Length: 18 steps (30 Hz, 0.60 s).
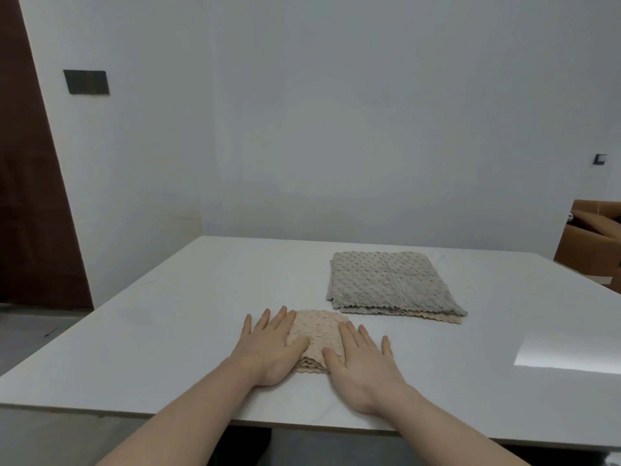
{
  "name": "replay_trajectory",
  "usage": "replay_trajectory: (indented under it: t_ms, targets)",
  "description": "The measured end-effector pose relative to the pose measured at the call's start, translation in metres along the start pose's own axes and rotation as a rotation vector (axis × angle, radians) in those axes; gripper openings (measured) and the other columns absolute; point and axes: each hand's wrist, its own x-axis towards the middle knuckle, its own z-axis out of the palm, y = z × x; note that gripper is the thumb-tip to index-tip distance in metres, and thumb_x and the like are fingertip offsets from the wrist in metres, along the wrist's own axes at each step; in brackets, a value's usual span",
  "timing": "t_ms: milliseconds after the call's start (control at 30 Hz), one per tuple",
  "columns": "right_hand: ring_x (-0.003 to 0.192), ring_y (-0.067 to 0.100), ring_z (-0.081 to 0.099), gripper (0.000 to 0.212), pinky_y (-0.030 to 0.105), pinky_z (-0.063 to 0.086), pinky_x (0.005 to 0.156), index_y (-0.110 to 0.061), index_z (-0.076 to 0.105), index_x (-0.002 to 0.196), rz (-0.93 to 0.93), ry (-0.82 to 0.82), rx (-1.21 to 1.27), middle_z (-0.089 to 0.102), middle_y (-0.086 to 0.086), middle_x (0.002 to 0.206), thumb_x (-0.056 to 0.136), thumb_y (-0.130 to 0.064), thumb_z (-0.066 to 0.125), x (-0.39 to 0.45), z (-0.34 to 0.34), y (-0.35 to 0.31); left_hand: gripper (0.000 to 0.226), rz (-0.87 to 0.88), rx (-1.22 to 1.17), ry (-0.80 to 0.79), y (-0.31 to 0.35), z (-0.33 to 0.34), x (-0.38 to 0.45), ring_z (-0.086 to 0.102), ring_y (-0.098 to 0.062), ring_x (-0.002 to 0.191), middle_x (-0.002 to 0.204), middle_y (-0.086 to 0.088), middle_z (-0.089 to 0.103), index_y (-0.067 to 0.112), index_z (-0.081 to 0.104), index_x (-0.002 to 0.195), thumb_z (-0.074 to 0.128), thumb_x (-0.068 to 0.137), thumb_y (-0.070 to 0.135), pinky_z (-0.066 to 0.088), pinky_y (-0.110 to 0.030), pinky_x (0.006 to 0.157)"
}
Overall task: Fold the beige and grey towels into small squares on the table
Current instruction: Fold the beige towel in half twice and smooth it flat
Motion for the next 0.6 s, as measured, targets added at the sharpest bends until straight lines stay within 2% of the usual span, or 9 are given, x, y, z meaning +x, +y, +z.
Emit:
replay_trajectory:
  t_ms: [167, 367, 600]
  targets:
    - [0.156, 0.014, -0.009, 0.075, 0.053, -0.011, 0.124, -0.02, -0.002, 0.162, 0.009, 0.011, 0.002, -0.006, -0.008, 0.17, 0.1, -0.06, 0.012, -0.001, -0.001, -0.001, 0.075, 0.001, -0.03, -0.041, 0.0, -0.007, -0.004, -0.01, -0.017, 0.158, 0.171, 0.012, -0.007, 0.031, -0.004, 0.164, 0.018, 0.101, 0.064, -0.011, -0.05, 0.126]
    - [0.156, 0.015, -0.007, 0.076, 0.052, -0.009, 0.124, -0.019, 0.0, 0.163, 0.008, 0.016, 0.012, -0.004, -0.007, 0.17, 0.1, -0.06, 0.013, -0.001, 0.0, 0.0, 0.079, 0.006, -0.014, -0.072, -0.014, -0.01, -0.016, -0.014, -0.012, 0.157, 0.17, 0.018, -0.009, 0.033, -0.007, 0.163, 0.015, 0.099, 0.073, -0.012, -0.05, 0.126]
    - [0.156, 0.015, -0.004, 0.075, 0.051, -0.008, 0.125, -0.019, 0.005, 0.163, 0.005, 0.046, 0.052, 0.0, -0.007, 0.17, 0.1, -0.058, 0.016, -0.004, 0.0, -0.001, 0.064, 0.007, -0.056, 0.007, -0.014, -0.004, -0.022, -0.01, -0.013, 0.158, 0.171, 0.014, -0.003, 0.03, -0.002, 0.165, 0.017, 0.107, 0.052, -0.009, -0.047, 0.127]
